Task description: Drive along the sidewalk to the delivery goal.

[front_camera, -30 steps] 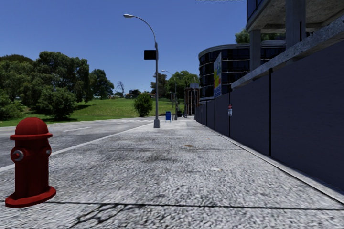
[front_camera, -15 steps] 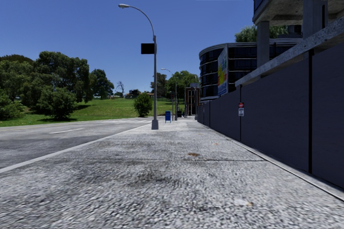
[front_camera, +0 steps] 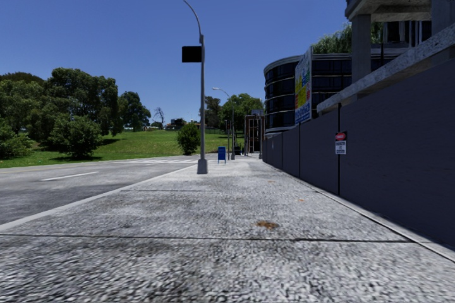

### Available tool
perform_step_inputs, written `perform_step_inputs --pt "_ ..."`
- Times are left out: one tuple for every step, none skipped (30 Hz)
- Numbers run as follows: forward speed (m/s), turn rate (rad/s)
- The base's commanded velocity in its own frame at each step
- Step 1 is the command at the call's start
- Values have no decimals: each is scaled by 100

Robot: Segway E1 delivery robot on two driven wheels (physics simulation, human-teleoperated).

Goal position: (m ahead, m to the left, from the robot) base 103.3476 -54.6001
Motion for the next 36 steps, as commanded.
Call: perform_step_inputs --pt "200 0" --pt "200 0" --pt "200 0" --pt "200 0" --pt "200 0" --pt "200 0" --pt "200 0" --pt "200 0" --pt "200 0" --pt "200 0" --pt "200 0" --pt "200 0" --pt "200 0" --pt "200 0" --pt "200 0" --pt "200 0" --pt "200 0" --pt "200 0" --pt "200 0" --pt "200 0" --pt "200 0" --pt "200 0" --pt "200 0" --pt "200 0" --pt "200 0" --pt "200 0" --pt "200 0" --pt "200 0" --pt "200 0" --pt "200 0" --pt "200 0" --pt "200 0" --pt "200 0" --pt "200 0" --pt "200 0" --pt "200 0"
